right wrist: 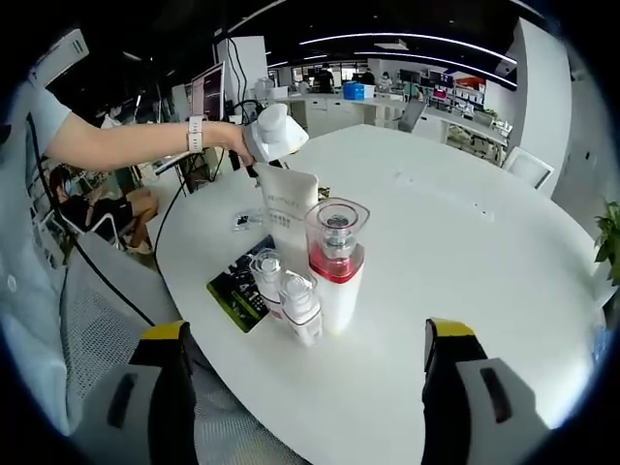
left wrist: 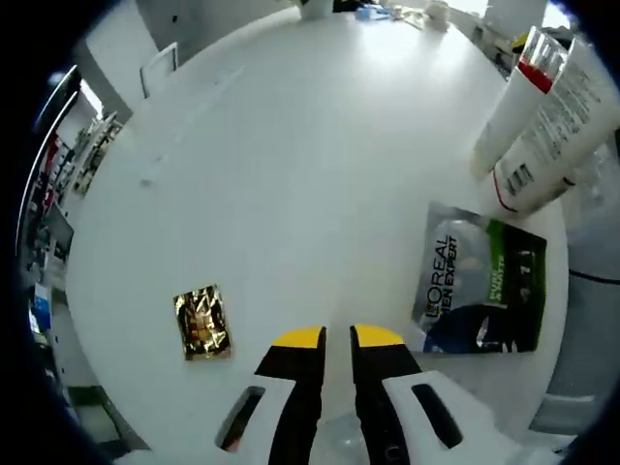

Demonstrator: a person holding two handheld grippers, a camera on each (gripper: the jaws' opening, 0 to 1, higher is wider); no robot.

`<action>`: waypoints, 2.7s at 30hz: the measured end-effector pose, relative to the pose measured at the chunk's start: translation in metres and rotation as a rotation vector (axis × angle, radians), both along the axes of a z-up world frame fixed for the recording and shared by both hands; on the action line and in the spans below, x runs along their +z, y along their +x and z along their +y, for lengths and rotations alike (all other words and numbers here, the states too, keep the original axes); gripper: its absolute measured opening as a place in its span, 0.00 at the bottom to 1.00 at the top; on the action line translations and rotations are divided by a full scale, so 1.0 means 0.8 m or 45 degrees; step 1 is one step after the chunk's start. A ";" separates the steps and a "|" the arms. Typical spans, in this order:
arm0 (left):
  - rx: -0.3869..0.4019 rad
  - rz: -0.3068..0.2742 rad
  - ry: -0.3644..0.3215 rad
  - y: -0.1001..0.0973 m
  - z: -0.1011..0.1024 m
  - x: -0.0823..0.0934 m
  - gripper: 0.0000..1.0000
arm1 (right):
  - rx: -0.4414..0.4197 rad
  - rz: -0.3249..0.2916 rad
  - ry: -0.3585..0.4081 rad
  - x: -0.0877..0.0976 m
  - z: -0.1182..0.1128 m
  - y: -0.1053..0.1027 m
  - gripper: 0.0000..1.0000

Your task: Arrange the skincare products in the storage area until every visible bottle or jar stands upright without overlapping.

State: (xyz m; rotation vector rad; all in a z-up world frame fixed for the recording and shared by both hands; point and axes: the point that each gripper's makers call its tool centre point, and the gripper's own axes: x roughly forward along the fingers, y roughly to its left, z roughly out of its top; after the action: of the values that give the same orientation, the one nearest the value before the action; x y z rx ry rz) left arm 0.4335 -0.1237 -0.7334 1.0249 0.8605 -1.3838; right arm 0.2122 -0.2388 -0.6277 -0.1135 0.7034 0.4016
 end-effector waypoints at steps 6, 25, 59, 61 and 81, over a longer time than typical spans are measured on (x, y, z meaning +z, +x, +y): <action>0.080 -0.030 -0.104 0.022 0.005 0.027 0.18 | 0.000 0.004 -0.005 0.000 -0.001 -0.001 1.00; 0.329 -0.132 -0.236 0.161 0.016 0.035 0.58 | -0.030 0.041 -0.008 -0.008 -0.013 0.006 1.00; 0.421 0.027 -0.152 0.200 0.009 -0.026 0.53 | -0.082 0.140 0.004 -0.035 -0.021 -0.001 0.99; 0.414 0.034 -0.167 0.199 0.006 -0.027 0.54 | -0.084 0.137 0.001 -0.034 -0.022 0.000 0.99; 0.429 0.077 -0.173 0.196 0.005 -0.024 0.39 | -0.083 0.138 0.000 -0.032 -0.023 0.001 0.99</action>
State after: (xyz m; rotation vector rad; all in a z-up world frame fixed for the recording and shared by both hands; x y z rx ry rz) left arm 0.5899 -0.1199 -0.7529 0.7000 0.9229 -1.1724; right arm 0.2132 -0.2576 -0.6530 -0.0693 0.8118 0.3471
